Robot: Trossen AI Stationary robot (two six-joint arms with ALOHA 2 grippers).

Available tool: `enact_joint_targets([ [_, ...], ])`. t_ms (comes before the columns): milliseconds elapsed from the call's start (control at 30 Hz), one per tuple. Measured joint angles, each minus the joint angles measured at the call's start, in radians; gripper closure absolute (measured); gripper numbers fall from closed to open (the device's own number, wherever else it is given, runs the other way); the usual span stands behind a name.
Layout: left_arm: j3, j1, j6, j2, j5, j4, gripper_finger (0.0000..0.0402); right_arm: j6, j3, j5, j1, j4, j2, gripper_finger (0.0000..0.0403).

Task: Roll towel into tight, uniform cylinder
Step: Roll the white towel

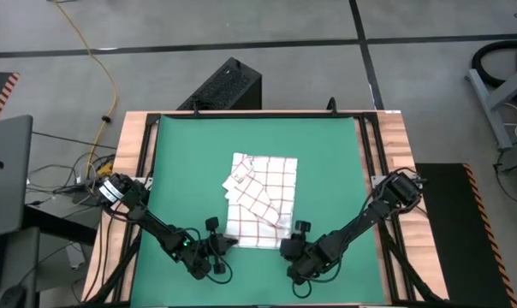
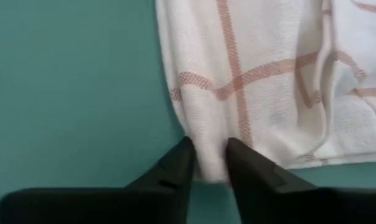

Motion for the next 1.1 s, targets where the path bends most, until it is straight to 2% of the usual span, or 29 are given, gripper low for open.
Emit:
enact_joint_targets([
  [133,0.003,-0.001,0.032,-0.005,0.0,0.013,0.0401,-0.004,0.0,-0.019,-0.009,-0.002,0.0,0.0368],
  [200,0.01,-0.002,0.069,-0.016,0.005,0.008,0.0401,-0.004,0.0,-0.03,-0.011,0.001,0.0,0.0386],
  [367,0.032,-0.004,0.238,-0.117,0.029,-0.03,0.0401,-0.005,-0.003,-0.029,-0.01,0.017,0.0,0.0386],
  [500,0.07,-0.019,0.326,-0.264,0.035,-0.193,0.0401,-0.01,-0.003,-0.029,-0.01,0.023,0.001,0.0386],
  [600,0.072,-0.036,0.406,-0.354,0.141,-0.351,0.0395,-0.013,-0.003,-0.029,-0.01,0.024,0.001,0.0386],
  [667,0.072,-0.04,0.395,-0.38,0.183,-0.399,0.0383,-0.015,-0.003,-0.03,-0.01,0.026,0.001,0.0386],
  [767,0.072,-0.035,0.424,-0.353,0.212,-0.392,0.0355,-0.014,-0.003,-0.031,-0.01,0.03,0.001,0.0386],
  [933,0.072,-0.013,0.559,-0.22,0.272,-0.268,0.0299,-0.014,-0.003,-0.032,-0.01,0.032,0.001,0.0386],
  [1100,0.075,0.004,0.574,-0.154,0.222,-0.258,0.025,-0.014,-0.003,-0.034,-0.01,0.032,0.001,0.0386],
])
